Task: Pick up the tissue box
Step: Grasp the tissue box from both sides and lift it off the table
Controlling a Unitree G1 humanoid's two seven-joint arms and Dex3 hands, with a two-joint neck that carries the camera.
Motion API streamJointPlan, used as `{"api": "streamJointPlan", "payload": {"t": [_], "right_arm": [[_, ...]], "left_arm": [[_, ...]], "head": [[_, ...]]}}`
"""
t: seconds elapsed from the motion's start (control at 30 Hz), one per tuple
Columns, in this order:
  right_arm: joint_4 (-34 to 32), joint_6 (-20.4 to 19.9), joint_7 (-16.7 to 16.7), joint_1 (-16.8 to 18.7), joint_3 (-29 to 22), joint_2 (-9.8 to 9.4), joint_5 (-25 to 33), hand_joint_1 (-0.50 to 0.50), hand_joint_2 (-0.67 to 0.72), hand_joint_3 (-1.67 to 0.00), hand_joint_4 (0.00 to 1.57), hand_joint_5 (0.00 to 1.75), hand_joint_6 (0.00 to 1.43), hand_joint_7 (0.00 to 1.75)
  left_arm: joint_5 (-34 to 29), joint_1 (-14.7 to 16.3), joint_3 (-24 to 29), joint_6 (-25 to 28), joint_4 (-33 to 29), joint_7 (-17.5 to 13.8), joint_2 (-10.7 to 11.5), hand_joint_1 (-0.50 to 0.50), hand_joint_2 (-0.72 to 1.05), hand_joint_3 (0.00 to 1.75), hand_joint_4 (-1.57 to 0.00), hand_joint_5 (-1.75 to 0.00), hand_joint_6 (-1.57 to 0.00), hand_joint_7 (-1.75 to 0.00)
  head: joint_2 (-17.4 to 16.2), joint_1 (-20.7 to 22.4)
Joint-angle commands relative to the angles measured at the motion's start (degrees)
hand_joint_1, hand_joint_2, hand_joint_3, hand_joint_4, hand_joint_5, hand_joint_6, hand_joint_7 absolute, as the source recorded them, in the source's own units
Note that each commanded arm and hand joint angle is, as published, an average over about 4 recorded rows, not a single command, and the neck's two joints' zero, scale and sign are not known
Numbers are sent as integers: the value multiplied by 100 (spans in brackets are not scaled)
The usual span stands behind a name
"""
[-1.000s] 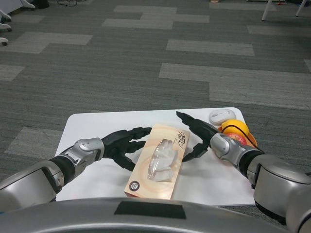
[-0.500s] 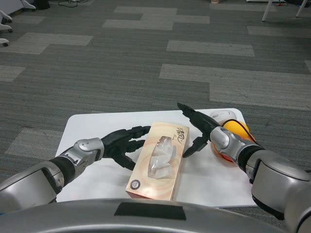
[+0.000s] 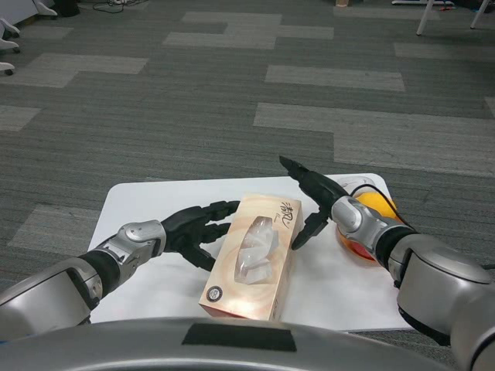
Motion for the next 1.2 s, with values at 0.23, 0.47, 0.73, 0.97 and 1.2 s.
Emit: {"api": "streamJointPlan", "payload": {"t": [0.23, 0.47, 0.73, 0.97, 1.2], "right_arm": [[1, -15, -100, -329, -76, 54, 28, -42, -29, -8, 0, 19, 0, 0], [47, -15, -98, -329, -153, 36, 28, -42, -29, -8, 0, 19, 0, 0], [89, -15, -96, -329, -223, -5, 28, -42, -29, -8, 0, 19, 0, 0], [111, -15, -89, -307, -355, -34, 28, -42, -24, -8, 0, 19, 0, 0], [3, -19, 104, -140, -650, -137, 28, -42, -26, -8, 0, 19, 0, 0]], "left_arm": [[-25, 23, 246, -194, 15, 11, -77, 50, 105, 17, 0, 0, 0, 0], [-27, 135, 736, -365, 72, 104, -88, 50, 105, 15, -2, 0, 0, 0], [-27, 254, 1129, -460, 191, 145, -97, 50, 105, 11, 0, 0, 0, 0], [-31, 283, 1235, -486, 276, 172, -97, 50, 105, 15, 0, 0, 0, 0], [-36, 331, 1252, -477, 290, 174, -88, 50, 105, 11, 0, 0, 0, 0]], "head": [[1, -4], [18, -13], [2, 12], [-4, -3], [-43, 86]]}}
